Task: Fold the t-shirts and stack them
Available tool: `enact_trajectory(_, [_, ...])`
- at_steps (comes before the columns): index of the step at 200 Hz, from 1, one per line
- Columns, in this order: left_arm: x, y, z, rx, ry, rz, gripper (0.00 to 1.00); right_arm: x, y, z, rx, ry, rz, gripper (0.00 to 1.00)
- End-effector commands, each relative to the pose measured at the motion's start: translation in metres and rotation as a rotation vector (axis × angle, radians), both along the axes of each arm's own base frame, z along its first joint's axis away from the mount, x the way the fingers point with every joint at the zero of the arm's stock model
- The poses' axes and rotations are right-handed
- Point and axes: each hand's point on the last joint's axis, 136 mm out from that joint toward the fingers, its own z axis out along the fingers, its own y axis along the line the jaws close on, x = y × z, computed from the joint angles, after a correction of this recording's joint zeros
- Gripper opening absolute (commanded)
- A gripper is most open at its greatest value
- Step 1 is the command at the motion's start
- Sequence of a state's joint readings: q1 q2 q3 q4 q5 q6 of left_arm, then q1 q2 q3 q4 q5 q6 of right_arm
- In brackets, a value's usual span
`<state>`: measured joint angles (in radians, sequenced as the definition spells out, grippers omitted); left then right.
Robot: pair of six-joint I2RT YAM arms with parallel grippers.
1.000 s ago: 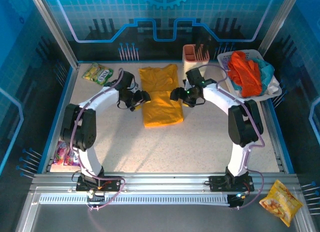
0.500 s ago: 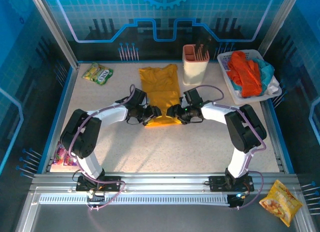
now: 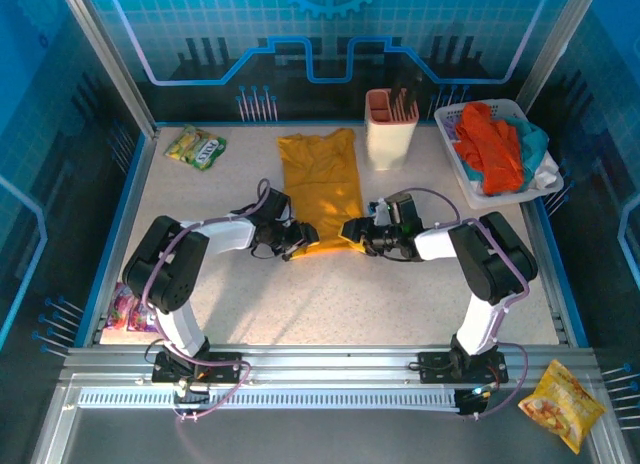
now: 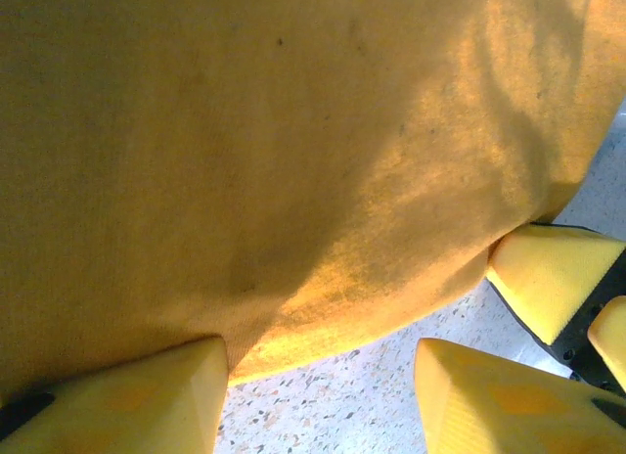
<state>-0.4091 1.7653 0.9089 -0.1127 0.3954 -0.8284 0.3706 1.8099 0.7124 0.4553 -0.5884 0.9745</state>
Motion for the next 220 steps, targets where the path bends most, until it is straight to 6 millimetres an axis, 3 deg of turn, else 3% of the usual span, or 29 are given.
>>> enact_trajectory(1, [-0.022, 0.035, -0.029, 0.111, 0.083, 0.017, 0.54, -0.012, -0.032, -0.033, -0.075, 0.119, -0.085, 0.58])
enact_trajectory(41, [-0.022, 0.041, -0.025, 0.121, 0.081, -0.023, 0.54, -0.019, -0.046, -0.027, -0.158, 0.150, -0.062, 0.58])
enact_trajectory(90, [-0.042, 0.042, -0.038, 0.134, 0.114, -0.039, 0.53, -0.039, -0.053, -0.026, -0.204, 0.163, -0.040, 0.58])
enact_trajectory(134, [-0.058, 0.044, -0.032, 0.163, 0.107, -0.088, 0.53, -0.042, -0.066, 0.001, -0.274, 0.104, -0.030, 0.60])
enact_trajectory(181, [-0.094, 0.051, -0.028, 0.201, 0.124, -0.143, 0.53, -0.044, -0.075, 0.023, -0.355, 0.085, -0.011, 0.61])
enact_trajectory(220, [-0.129, 0.051, -0.023, 0.215, 0.134, -0.135, 0.53, -0.058, -0.077, 0.014, -0.400, 0.125, 0.016, 0.61])
